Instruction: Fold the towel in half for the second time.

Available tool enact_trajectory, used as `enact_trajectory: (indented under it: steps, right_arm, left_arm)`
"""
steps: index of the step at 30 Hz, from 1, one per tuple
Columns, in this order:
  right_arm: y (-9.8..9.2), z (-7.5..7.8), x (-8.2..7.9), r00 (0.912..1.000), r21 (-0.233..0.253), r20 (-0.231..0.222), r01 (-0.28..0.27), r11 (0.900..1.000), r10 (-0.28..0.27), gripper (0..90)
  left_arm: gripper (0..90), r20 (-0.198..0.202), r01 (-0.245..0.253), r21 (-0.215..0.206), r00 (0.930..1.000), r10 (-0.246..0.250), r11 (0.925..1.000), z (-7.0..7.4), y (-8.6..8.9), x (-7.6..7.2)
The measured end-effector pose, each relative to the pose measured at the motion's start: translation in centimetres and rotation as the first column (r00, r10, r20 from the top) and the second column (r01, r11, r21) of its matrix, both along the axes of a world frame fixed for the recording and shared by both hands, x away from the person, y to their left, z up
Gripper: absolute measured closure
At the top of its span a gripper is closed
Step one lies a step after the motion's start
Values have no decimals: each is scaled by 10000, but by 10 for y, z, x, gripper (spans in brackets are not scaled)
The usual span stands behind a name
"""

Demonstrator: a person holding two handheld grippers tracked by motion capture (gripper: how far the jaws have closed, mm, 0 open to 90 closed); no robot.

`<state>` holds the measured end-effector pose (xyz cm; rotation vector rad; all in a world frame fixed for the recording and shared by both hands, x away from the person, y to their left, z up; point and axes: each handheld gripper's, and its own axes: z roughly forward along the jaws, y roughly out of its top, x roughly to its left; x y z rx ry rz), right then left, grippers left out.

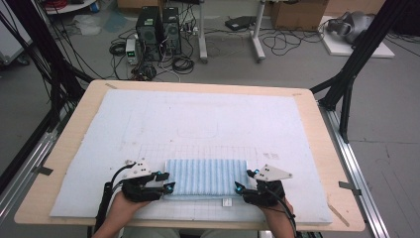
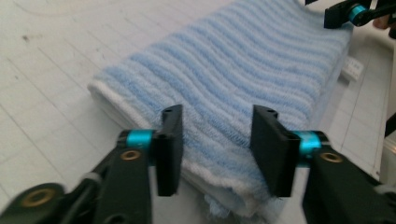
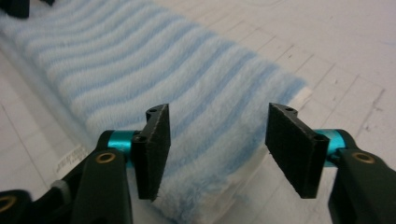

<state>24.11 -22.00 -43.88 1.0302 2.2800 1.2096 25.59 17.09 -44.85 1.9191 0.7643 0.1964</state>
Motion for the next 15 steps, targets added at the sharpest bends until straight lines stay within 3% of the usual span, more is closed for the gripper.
enact_trajectory:
  steps: [4, 8, 11, 14, 15]
  right_arm:
    - [-4, 6, 4, 9992, 486, 86, 386, 9981, -391, 317]
    - [-9, 13, 9, 9949, 588, 409, 894, 9943, -919, 197]
    - [-14, 16, 13, 9901, 541, 740, 1152, 9919, -1190, 125]
    - [-21, 19, 17, 9851, 660, 895, 1413, 9878, -1469, 116]
    - [-23, 21, 17, 9839, 698, 886, 1492, 9863, -1551, 116]
  left_arm:
    - [400, 512, -350, -699, 9979, 386, 9969, 5, 7, 4]
    - [292, 758, -836, -1504, 9925, 958, 9851, 12, 17, 10]
    - [169, 1198, -1582, -1616, 9766, 1784, 9741, 19, 25, 15]
    - [166, 1235, -1803, -1840, 9710, 2047, 9662, 23, 33, 20]
    - [166, 1408, -1843, -1902, 9669, 2126, 9643, 23, 35, 21]
